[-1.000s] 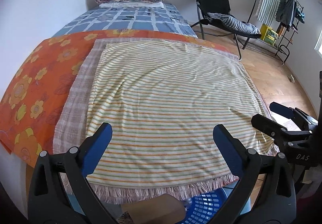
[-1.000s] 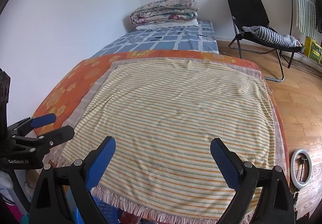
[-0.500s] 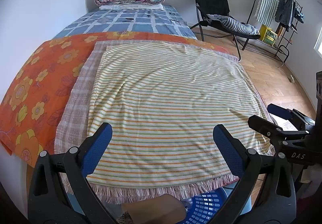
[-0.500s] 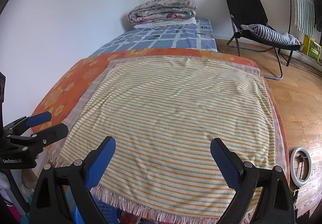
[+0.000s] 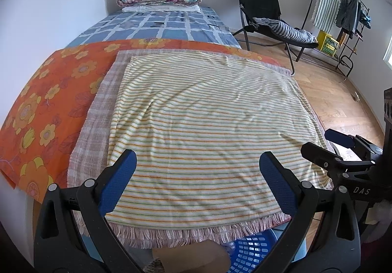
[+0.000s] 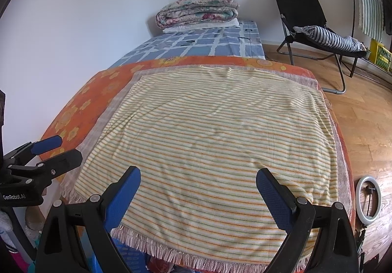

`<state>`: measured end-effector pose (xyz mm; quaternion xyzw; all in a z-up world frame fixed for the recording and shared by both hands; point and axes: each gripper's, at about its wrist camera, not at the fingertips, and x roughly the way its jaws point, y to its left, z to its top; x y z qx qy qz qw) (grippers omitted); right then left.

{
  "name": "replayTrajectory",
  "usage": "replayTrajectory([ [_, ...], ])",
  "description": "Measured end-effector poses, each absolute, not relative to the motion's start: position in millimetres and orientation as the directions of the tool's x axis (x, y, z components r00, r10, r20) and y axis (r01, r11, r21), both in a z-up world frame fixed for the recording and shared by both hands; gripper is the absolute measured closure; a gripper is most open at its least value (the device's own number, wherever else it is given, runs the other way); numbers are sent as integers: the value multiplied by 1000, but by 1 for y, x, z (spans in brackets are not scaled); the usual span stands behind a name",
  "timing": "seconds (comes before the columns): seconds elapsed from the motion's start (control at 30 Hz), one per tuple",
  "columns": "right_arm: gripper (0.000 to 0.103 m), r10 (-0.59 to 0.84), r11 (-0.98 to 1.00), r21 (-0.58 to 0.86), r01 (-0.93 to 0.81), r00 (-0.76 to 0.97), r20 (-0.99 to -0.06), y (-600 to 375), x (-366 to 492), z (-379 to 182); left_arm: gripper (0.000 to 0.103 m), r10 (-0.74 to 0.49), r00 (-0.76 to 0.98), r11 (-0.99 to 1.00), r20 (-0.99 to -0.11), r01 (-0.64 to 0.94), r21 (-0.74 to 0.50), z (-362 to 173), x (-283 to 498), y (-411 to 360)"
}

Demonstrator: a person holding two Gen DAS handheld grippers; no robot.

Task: Collect trash

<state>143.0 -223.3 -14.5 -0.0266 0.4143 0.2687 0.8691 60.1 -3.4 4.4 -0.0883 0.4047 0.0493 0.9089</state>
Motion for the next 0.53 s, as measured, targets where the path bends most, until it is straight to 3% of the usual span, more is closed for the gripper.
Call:
replayTrajectory([
  [0.53,6,447,852,184,-490,497,-744,-221,141,-18,1,41,660,982,-751,-165,-92,1,60,-8],
])
